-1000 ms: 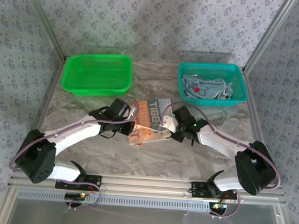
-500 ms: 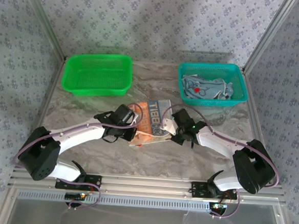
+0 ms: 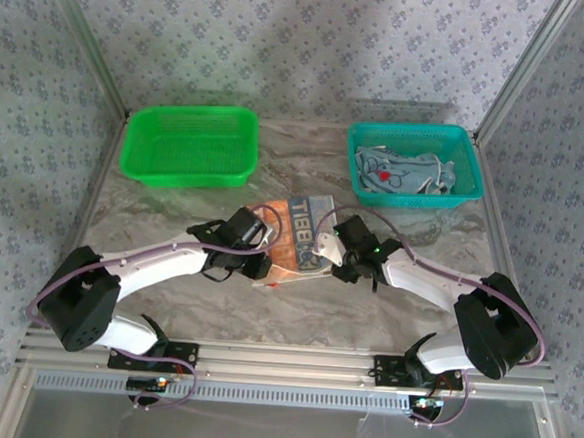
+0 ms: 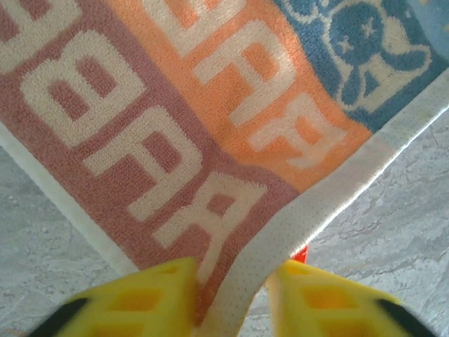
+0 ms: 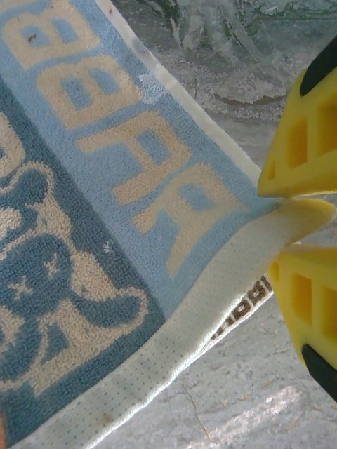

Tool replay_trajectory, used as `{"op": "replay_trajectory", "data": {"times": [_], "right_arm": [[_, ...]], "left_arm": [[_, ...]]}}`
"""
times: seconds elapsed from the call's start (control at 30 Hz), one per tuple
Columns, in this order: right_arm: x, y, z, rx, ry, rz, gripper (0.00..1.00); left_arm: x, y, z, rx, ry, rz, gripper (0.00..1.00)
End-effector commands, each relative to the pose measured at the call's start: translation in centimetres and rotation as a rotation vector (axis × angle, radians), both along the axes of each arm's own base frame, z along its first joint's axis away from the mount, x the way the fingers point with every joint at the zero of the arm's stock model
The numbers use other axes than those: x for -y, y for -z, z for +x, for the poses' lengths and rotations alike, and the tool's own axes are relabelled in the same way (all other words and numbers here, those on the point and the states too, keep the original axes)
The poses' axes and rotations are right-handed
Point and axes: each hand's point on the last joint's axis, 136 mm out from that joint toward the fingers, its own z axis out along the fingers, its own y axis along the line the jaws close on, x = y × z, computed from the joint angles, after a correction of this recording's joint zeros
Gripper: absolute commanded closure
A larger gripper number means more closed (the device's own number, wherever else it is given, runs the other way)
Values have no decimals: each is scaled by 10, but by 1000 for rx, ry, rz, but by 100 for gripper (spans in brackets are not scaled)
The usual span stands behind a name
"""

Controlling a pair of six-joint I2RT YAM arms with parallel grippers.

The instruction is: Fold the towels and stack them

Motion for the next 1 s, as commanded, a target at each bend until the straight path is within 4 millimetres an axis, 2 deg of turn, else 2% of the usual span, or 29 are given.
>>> {"op": "replay_trajectory", "data": {"times": [0.0,0.07,0.1,0.13,0.17,0.2,0.23,0.37,0.43,0.5,0.53,0.6,0.67,0.7,0.77,0.87,0.97], "right_arm": [[6,-5,-4,11,25,-8,65],[7,-10,-7,1,30,5,63],[8,-13,-9,0,39,13,59],[9,-17,-9,5,48,22,42],[10,-21,-9,10,57,30,34],[10,-26,-9,11,63,44,34],[11,-32,-9,12,76,63,33],[10,-58,-3,12,143,176,31],[10,-69,4,-6,201,246,32],[7,-76,12,-42,268,313,36],[5,-76,17,-72,307,343,39],[1,-74,26,-135,383,396,50],[-7,-69,36,-205,436,439,68],[-10,-66,44,-221,469,449,81],[-19,-53,53,-274,516,446,100],[-27,-28,63,-277,572,345,100],[-36,-6,66,-246,580,267,100]], "left_arm": [[1,-9,-6,1,7,-16,57],[1,-13,-9,-3,7,-24,50],[0,-15,-10,-7,3,-27,45],[0,-18,-13,-9,7,-34,43],[0,-22,-13,-9,4,-42,43],[0,-26,-15,-8,2,-54,36],[0,-30,-16,-9,-4,-65,35],[-1,-37,-14,1,-25,-77,37],[-3,-34,-7,2,-60,-64,43],[-4,-32,1,-7,-89,-77,46],[-5,-32,7,-8,-113,-80,51],[-5,-31,18,-20,-147,-94,57],[-4,-29,30,-34,-182,-103,71],[-2,-27,35,-44,-192,-112,76],[2,-23,47,-55,-215,-120,81],[5,-11,61,-86,-255,-108,90],[6,6,68,-124,-263,-61,93]]}}
